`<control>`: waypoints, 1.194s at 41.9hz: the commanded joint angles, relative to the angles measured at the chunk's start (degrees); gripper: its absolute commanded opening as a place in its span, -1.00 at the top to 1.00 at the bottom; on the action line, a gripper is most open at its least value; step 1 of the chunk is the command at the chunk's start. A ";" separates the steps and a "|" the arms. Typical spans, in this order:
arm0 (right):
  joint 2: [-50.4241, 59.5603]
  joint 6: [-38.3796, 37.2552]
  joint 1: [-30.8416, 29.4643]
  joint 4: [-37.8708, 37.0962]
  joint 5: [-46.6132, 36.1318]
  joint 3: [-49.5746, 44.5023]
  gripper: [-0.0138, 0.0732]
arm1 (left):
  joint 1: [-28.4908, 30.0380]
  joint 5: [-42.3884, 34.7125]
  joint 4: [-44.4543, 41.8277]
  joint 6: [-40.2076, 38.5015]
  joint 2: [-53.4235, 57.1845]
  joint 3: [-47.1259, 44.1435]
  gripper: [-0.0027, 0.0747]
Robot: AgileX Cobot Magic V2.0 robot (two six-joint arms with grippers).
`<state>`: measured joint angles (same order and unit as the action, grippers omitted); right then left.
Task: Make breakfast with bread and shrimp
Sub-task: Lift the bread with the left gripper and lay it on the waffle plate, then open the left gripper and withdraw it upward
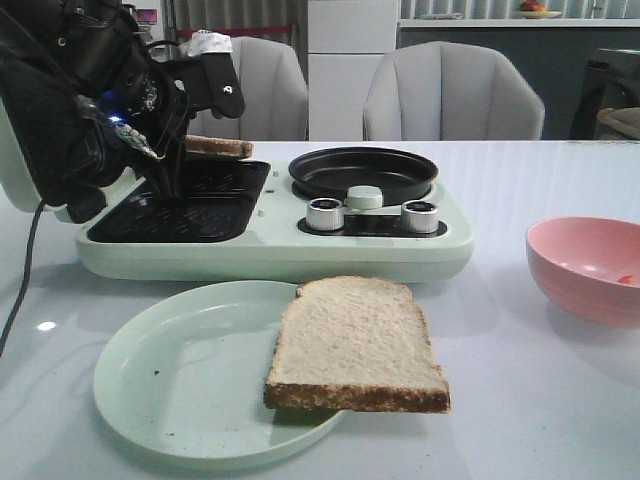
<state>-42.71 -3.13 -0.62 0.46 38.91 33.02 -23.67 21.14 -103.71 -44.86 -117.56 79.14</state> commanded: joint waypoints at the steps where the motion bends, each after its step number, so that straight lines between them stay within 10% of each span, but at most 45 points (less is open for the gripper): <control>1: 0.03 0.12 0.02 -0.10 -3.71 1.55 -0.61 | 0.19 0.90 -2.86 -0.37 3.30 1.88 -0.16; 40: 0.03 0.12 0.02 -0.10 -3.71 1.55 -0.61 | -7.79 3.65 1.39 -6.29 23.95 -17.47 -0.38; 45: 0.03 0.12 0.02 -0.10 -3.71 1.55 -0.61 | -15.41 16.59 15.81 -1.30 28.53 -18.75 -0.37; 50: 0.03 0.12 0.02 -0.10 -3.71 1.55 -0.61 | -22.51 31.15 50.94 18.02 33.22 -15.94 -0.33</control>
<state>-42.71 -3.13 -0.62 0.46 38.91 33.02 -42.28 40.39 -72.71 -37.61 -89.57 60.14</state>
